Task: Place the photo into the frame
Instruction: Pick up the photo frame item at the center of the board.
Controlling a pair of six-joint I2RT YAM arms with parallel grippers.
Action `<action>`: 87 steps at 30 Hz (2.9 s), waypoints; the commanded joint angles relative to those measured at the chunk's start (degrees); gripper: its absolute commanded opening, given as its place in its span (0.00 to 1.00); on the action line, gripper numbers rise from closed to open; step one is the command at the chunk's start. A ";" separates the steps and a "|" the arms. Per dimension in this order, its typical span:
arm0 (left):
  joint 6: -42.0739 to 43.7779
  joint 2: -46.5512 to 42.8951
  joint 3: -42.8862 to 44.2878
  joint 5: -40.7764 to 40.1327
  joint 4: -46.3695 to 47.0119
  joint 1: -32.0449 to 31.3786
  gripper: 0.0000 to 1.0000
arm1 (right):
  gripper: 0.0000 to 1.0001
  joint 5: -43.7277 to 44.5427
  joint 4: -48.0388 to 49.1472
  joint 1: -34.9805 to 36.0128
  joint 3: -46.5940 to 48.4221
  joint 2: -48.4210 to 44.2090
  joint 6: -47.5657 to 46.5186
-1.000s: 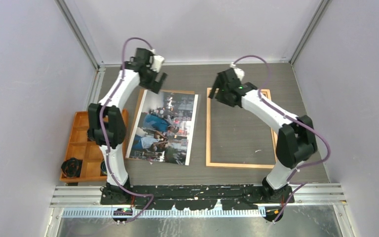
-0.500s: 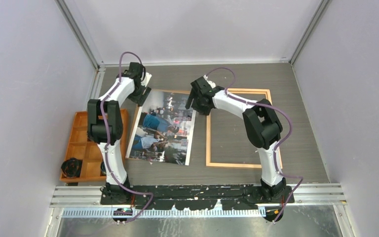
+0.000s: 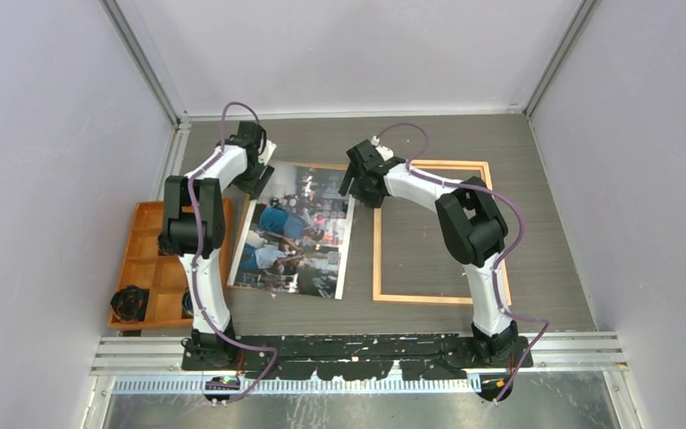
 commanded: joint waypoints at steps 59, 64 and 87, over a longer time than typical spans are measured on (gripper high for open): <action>5.16 1.51 -0.56 3.97 -4.20 -1.34 0.74 | 0.34 -28.31 40.74 -4.83 -20.87 -11.52 6.09; 5.31 1.06 0.46 3.40 -5.26 -1.17 0.75 | 0.01 -37.15 47.30 -7.66 -19.75 -8.48 11.11; -8.62 -0.28 23.94 22.77 -22.40 -20.90 1.00 | 0.01 -19.84 -22.53 -31.91 -11.53 -45.68 -20.43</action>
